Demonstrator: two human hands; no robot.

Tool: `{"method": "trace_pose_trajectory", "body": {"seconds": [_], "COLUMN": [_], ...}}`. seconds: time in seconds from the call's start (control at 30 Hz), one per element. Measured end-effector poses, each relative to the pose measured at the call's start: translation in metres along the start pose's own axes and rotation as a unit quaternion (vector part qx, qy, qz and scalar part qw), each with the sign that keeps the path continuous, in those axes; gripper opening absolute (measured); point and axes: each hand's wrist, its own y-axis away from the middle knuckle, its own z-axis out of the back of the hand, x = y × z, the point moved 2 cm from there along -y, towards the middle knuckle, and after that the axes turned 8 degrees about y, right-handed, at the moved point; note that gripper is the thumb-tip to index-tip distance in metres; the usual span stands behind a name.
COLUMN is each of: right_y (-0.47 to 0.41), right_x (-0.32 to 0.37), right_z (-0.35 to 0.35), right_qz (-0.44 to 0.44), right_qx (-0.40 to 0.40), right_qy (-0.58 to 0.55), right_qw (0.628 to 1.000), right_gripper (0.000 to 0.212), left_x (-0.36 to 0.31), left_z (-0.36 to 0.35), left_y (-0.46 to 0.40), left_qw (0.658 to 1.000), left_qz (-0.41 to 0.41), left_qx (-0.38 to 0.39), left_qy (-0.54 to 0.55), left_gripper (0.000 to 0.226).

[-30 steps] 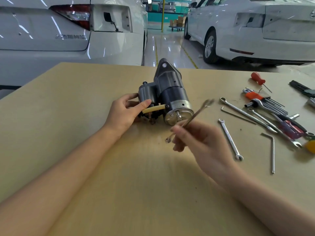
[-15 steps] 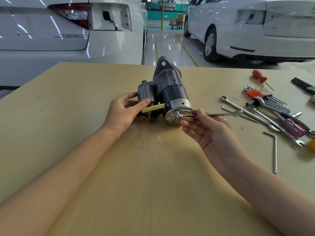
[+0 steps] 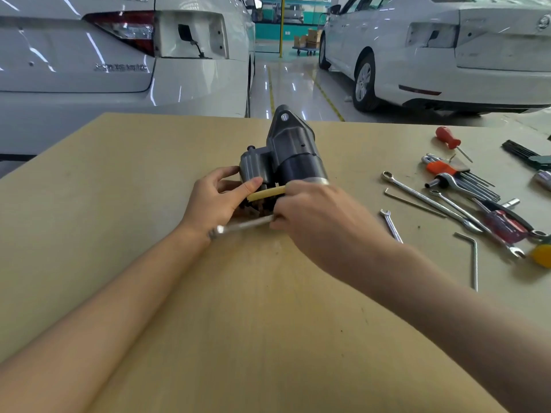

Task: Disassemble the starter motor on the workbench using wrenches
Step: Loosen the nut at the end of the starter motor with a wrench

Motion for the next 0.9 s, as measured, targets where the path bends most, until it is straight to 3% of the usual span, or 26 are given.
{"method": "trace_pose_trajectory", "body": {"seconds": [0.1,0.2,0.27,0.33,0.37,0.4,0.47,0.53,0.6,0.73,0.9], "right_y": [0.003,0.018,0.034,0.044,0.046,0.047,0.047,0.047,0.047,0.044,0.043], "right_x": [0.011,0.011,0.005,-0.001,-0.005,-0.009,-0.02,-0.03,-0.036,-0.039,-0.037], "right_z": [-0.002,-0.008,-0.017,-0.029,-0.034,-0.038,-0.044,-0.046,-0.046,-0.047,-0.046], "right_qz": [0.058,0.136,0.145,0.053,-0.03,-0.121,-0.267,-0.337,-0.36,-0.373,-0.353], "right_qx": [0.042,-0.046,-0.116,-0.138,-0.136,-0.132,-0.138,-0.155,-0.165,-0.177,-0.175], "right_qy": [0.09,0.13,0.045,-0.138,-0.249,-0.368,-0.567,-0.66,-0.706,-0.752,-0.769], "right_qw": [0.993,0.981,0.982,0.979,0.958,0.912,0.767,0.653,0.588,0.515,0.503], "right_gripper": [0.017,0.009,0.015,0.022,0.02,0.017,0.02,0.026,0.024,0.022,0.022], "left_x": [0.0,-0.002,-0.002,-0.001,0.0,0.0,-0.001,-0.002,-0.002,-0.001,-0.001], "left_z": [-0.001,-0.002,-0.002,-0.002,-0.001,-0.001,0.0,0.0,0.0,-0.001,-0.001], "left_y": [-0.001,0.0,0.0,-0.001,-0.001,-0.001,-0.001,-0.001,0.0,0.0,0.0], "left_qw": [1.0,1.0,1.0,1.0,1.0,1.0,1.0,1.0,1.0,1.0,1.0], "left_qz": [-0.003,-0.004,-0.008,-0.001,0.002,0.002,-0.003,-0.006,-0.006,-0.012,-0.013], "left_qx": [0.002,0.002,0.001,-0.002,-0.002,0.0,0.004,0.005,0.007,0.005,0.005], "left_qy": [-0.004,0.0,-0.003,0.002,0.004,0.002,-0.008,-0.008,-0.007,-0.01,-0.01], "left_gripper": [0.063,0.066,0.062,0.06,0.061,0.061,0.062,0.066,0.066,0.056,0.057]}}
